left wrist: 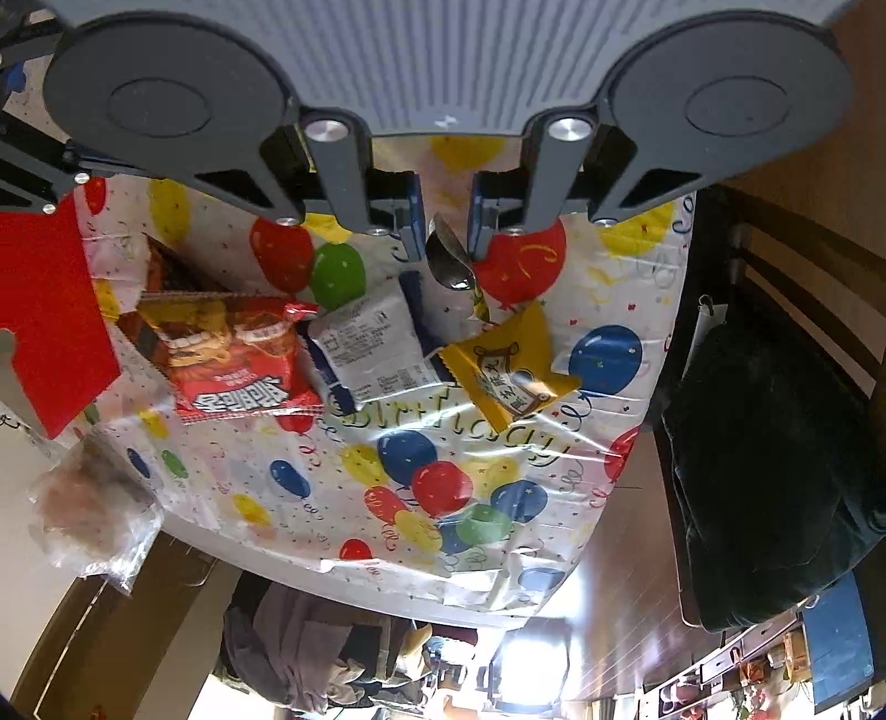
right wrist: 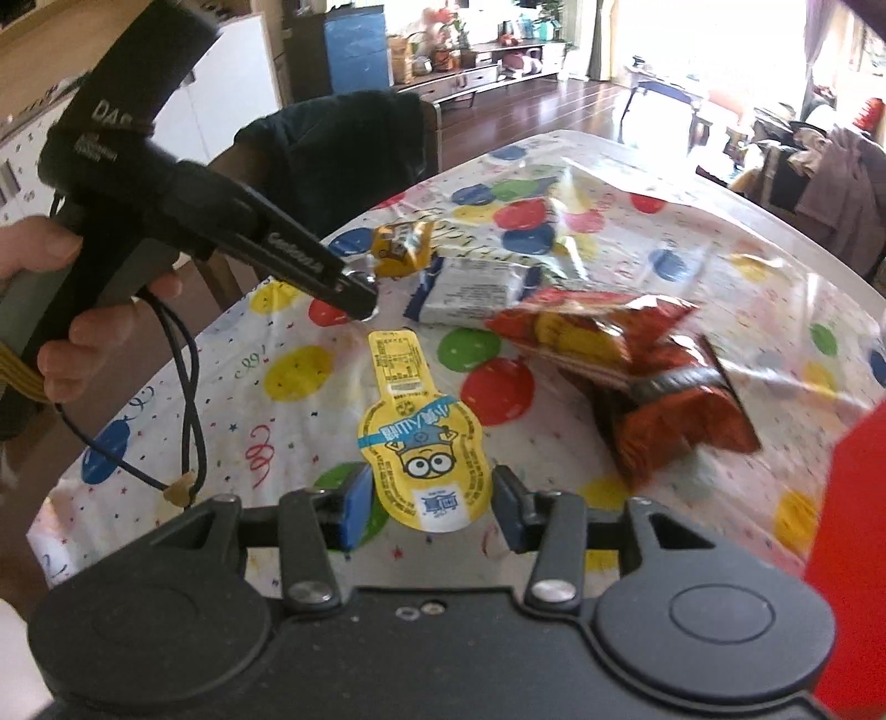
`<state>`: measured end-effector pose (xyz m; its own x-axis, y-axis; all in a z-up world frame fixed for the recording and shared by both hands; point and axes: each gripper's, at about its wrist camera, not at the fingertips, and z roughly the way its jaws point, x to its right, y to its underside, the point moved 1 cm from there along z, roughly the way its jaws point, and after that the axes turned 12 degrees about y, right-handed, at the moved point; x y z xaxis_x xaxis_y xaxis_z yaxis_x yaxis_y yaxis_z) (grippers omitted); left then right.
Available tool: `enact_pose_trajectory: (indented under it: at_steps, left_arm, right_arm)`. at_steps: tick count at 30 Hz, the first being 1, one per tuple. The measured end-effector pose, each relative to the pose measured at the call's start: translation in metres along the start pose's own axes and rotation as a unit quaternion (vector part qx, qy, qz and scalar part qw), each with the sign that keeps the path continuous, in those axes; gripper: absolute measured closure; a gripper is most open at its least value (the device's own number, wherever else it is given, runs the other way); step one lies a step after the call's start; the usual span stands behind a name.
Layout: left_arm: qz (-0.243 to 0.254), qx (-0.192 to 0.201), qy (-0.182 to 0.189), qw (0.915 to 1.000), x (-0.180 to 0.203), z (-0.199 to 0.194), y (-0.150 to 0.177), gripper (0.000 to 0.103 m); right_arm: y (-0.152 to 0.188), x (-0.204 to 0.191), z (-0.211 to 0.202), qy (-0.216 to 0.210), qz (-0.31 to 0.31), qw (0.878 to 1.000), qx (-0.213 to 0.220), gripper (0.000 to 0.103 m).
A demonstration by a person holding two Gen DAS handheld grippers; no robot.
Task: Organize snacks
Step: 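Carry the dark candy and yellow Minions cup over the cardboard box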
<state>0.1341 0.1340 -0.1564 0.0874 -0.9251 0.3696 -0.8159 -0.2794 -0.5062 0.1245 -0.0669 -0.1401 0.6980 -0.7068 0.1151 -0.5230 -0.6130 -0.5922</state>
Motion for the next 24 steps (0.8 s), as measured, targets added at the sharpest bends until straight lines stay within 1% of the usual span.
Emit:
enact_pose_trajectory:
  at_steps: [6,13,18,24]
  left_arm:
    - [0.021,0.001,0.0,0.9998,0.021,-0.014,0.008,0.088]
    - [0.037,0.017,0.014,0.9991,0.059,-0.035,0.01,0.088]
    - [0.054,0.033,0.023,0.9978,0.101,-0.048,0.006,0.088]
    - [0.095,0.052,0.037,0.9934,0.167,-0.055,0.003,0.088]
  right_arm:
    - [0.017,0.018,-0.024,0.007,0.036,0.999,0.005,0.059]
    - [0.032,0.05,-0.066,0.025,0.08,0.996,0.04,0.059]
    - [0.042,0.086,-0.099,0.044,0.107,0.991,0.071,0.058]
    - [0.061,0.134,-0.131,0.066,0.133,0.984,0.098,0.058]
